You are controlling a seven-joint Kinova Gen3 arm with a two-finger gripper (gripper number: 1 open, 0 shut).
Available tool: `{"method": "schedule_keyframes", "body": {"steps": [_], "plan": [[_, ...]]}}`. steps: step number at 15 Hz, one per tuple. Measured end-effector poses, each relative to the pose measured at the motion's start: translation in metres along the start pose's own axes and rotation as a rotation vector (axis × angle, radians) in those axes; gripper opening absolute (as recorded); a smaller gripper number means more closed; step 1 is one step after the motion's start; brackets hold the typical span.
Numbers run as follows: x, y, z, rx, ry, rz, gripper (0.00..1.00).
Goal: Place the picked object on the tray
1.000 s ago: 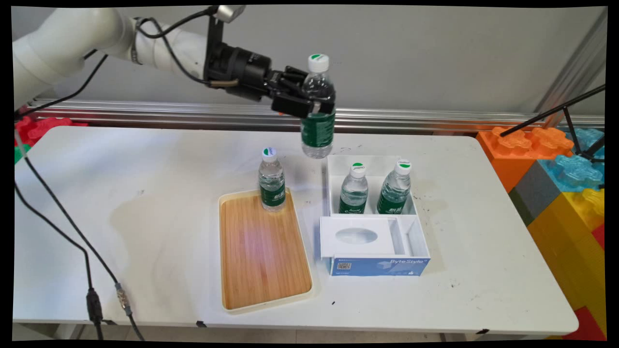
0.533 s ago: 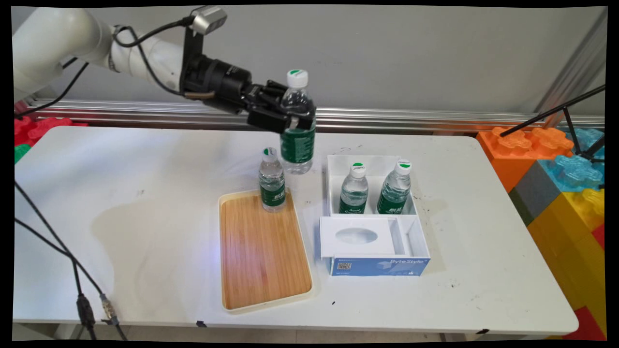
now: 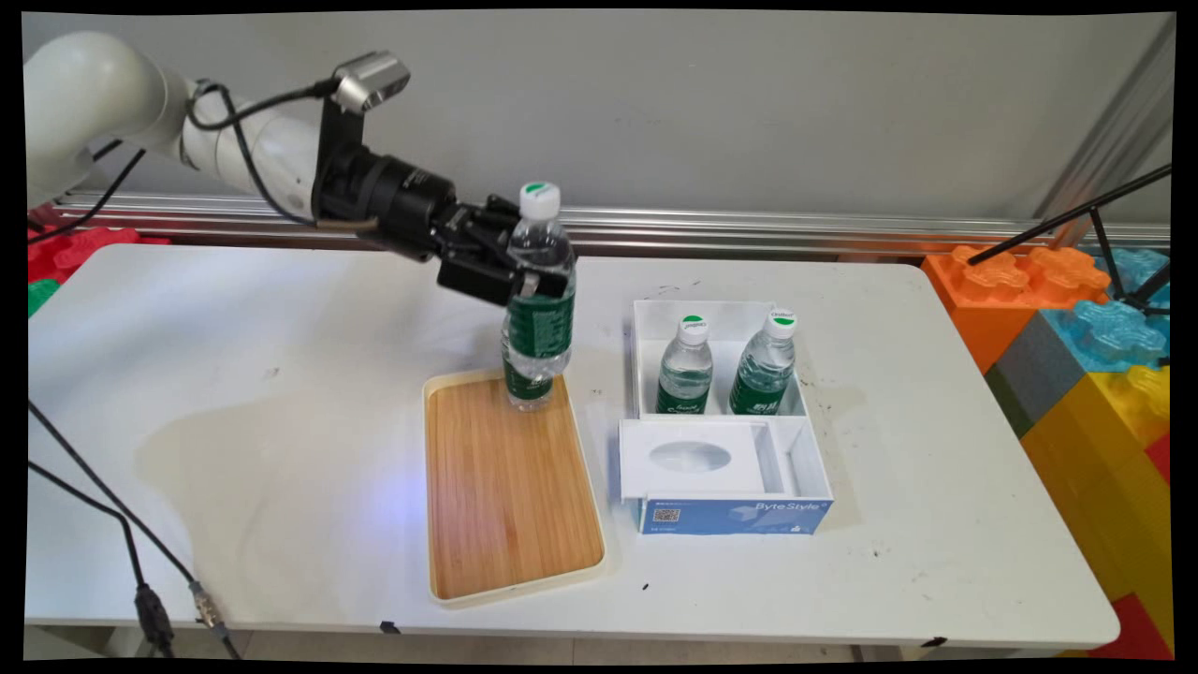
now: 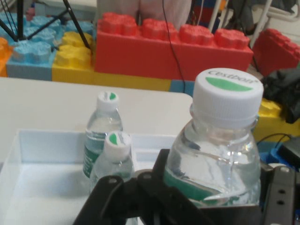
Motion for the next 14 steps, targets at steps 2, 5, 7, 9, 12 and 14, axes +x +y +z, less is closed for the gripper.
{"method": "schedule_keyframes", "body": {"steps": [2, 5, 7, 9, 12, 14], "plan": [[-0.010, 0.002, 0.001, -0.007, -0.011, 0.009, 0.00], [-0.025, 0.003, 0.005, -0.016, -0.024, 0.022, 0.00], [-0.031, 0.003, 0.008, -0.018, -0.028, 0.028, 0.00], [-0.038, 0.002, 0.012, -0.020, -0.032, 0.033, 0.00], [-0.049, 0.003, 0.017, -0.027, -0.040, 0.036, 0.00], [-0.056, 0.004, 0.020, -0.032, -0.046, 0.038, 0.00]]}}
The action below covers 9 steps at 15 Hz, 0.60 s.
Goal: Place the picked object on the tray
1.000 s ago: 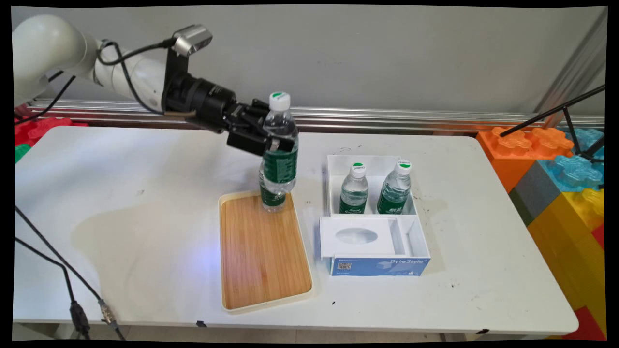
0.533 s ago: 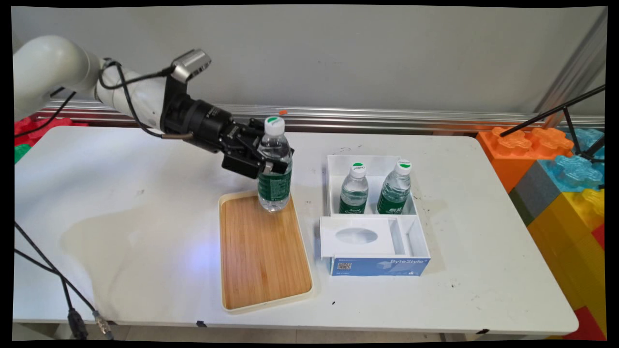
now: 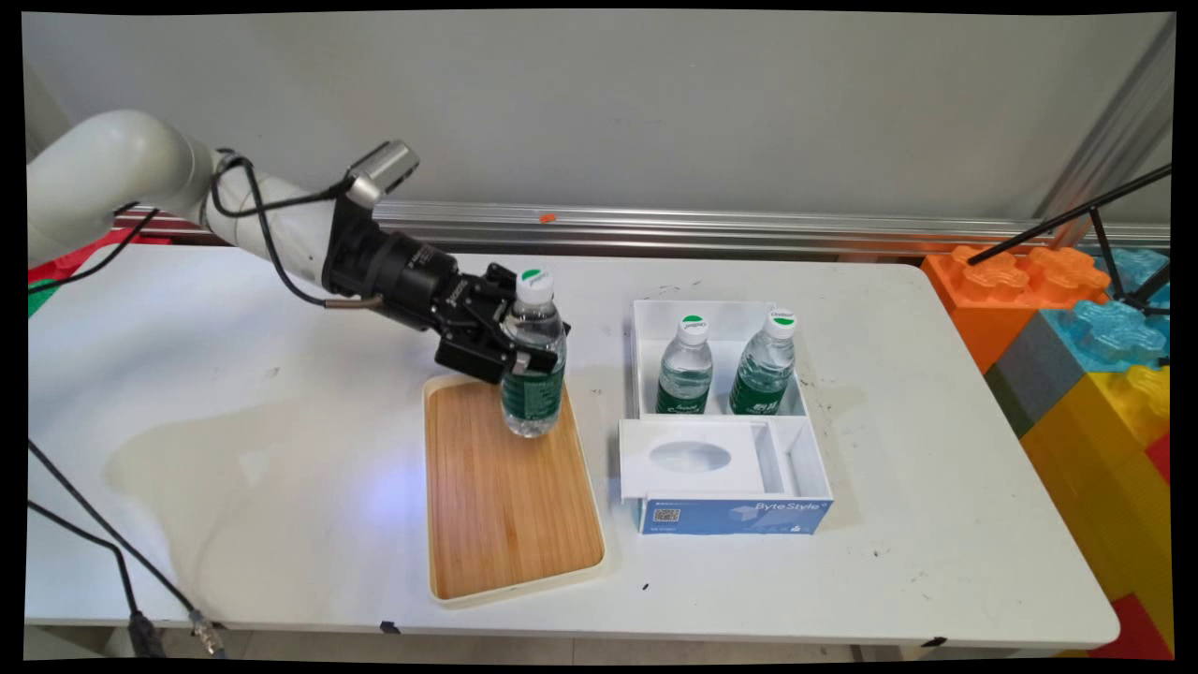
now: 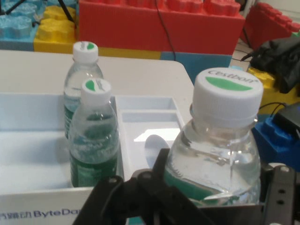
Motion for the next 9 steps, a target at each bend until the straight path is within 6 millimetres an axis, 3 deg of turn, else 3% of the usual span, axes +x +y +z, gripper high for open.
{"method": "schedule_keyframes", "body": {"steps": [9], "plan": [[-0.028, -0.001, 0.020, -0.004, -0.026, 0.001, 0.00]]}}
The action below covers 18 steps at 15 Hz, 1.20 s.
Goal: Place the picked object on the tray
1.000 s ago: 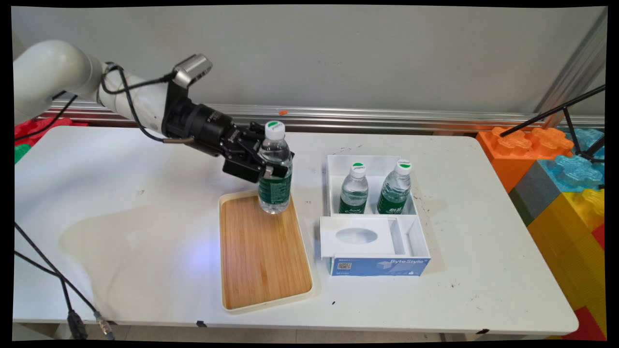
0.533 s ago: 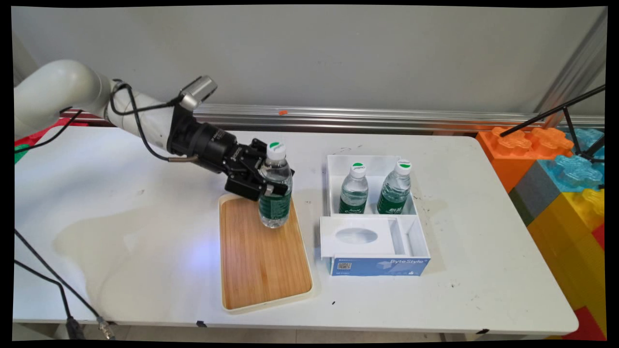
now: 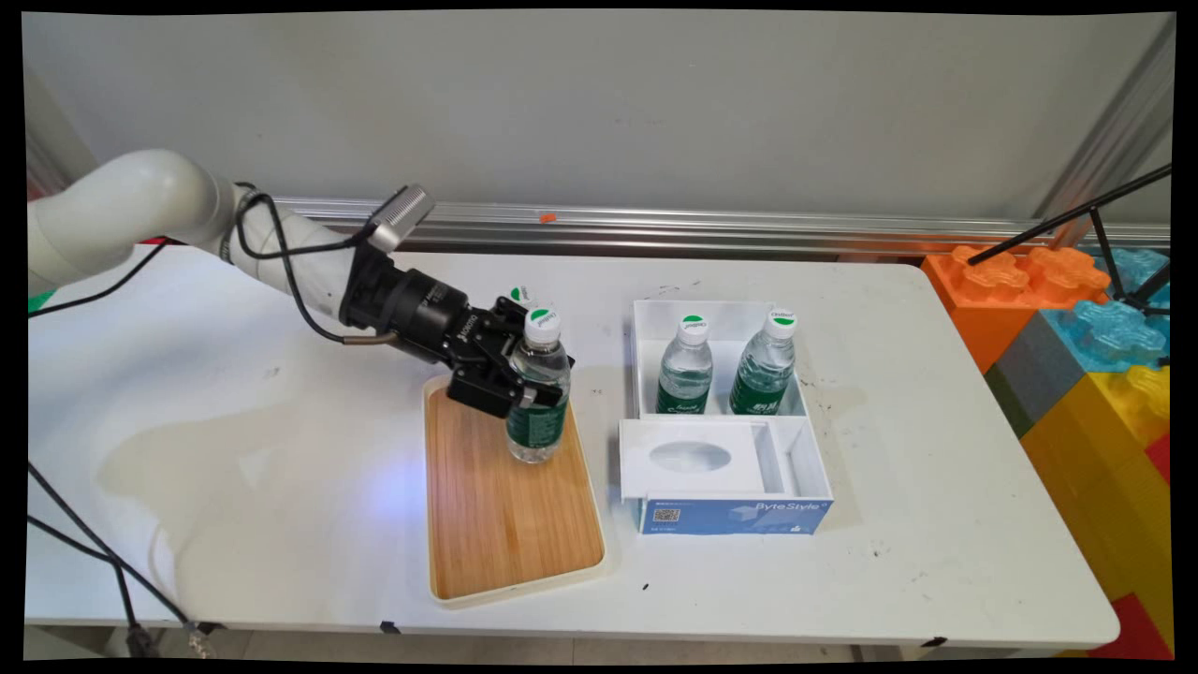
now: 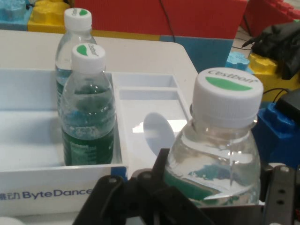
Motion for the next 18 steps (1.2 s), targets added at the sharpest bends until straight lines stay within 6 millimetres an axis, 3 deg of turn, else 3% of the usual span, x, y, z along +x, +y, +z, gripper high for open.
{"method": "schedule_keyframes", "body": {"steps": [8, 18], "plan": [[-0.007, 0.012, 0.022, -0.019, 0.002, -0.018, 0.00], [-0.016, 0.045, 0.033, -0.069, -0.006, -0.060, 0.00]]}}
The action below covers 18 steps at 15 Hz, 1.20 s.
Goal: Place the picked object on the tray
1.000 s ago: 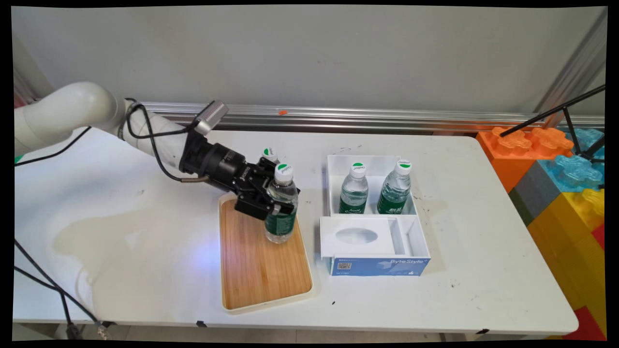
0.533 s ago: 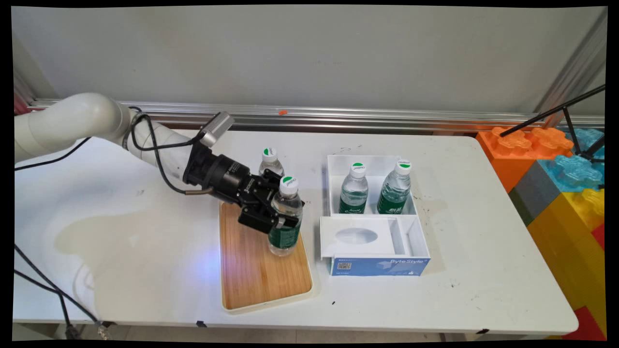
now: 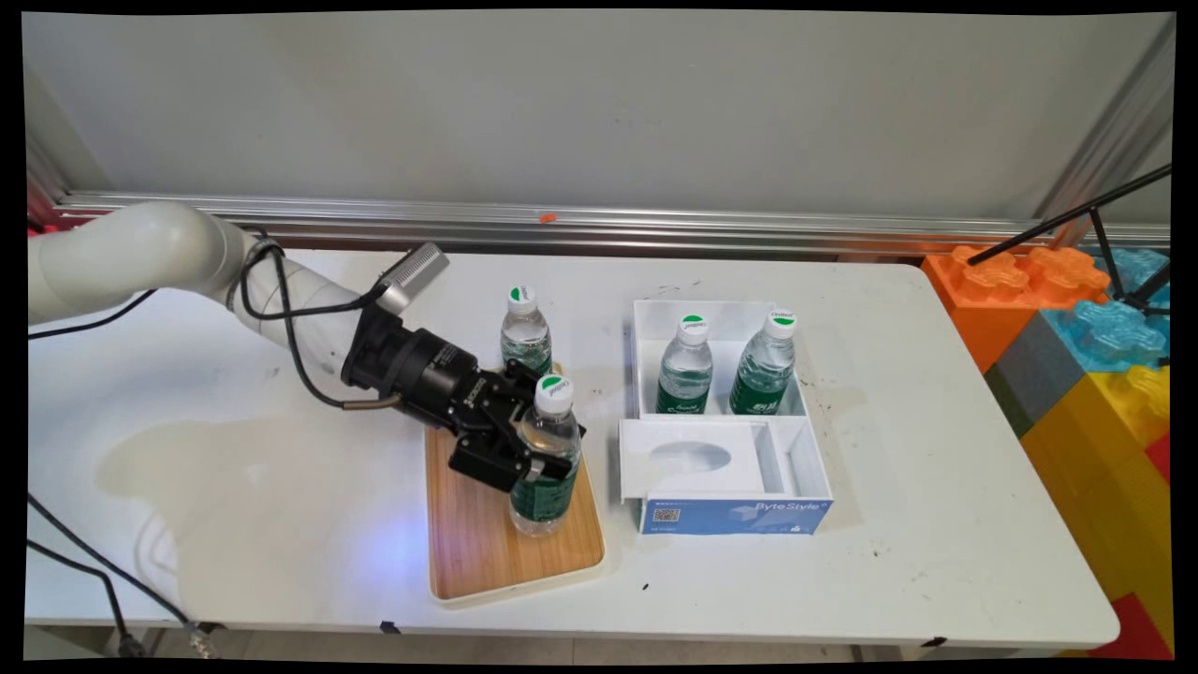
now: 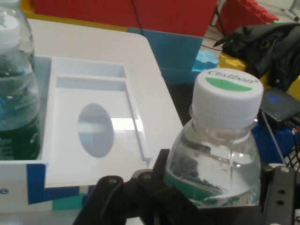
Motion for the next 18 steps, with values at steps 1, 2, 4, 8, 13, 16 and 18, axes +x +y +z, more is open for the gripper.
{"method": "schedule_keyframes", "body": {"steps": [1, 2, 4, 8, 13, 16, 18], "plan": [[-0.001, 0.001, 0.001, -0.002, -0.001, -0.002, 0.00], [-0.002, 0.002, 0.002, -0.003, -0.002, -0.003, 0.00], [-0.004, 0.003, 0.005, -0.004, -0.004, -0.005, 0.00], [-0.008, 0.002, 0.011, -0.003, -0.009, -0.006, 0.00], [-0.014, 0.000, 0.018, -0.004, -0.014, -0.007, 0.00], [-0.018, -0.001, 0.022, -0.006, -0.018, -0.007, 0.00], [-0.020, -0.001, 0.024, -0.006, -0.020, -0.007, 0.00]]}}
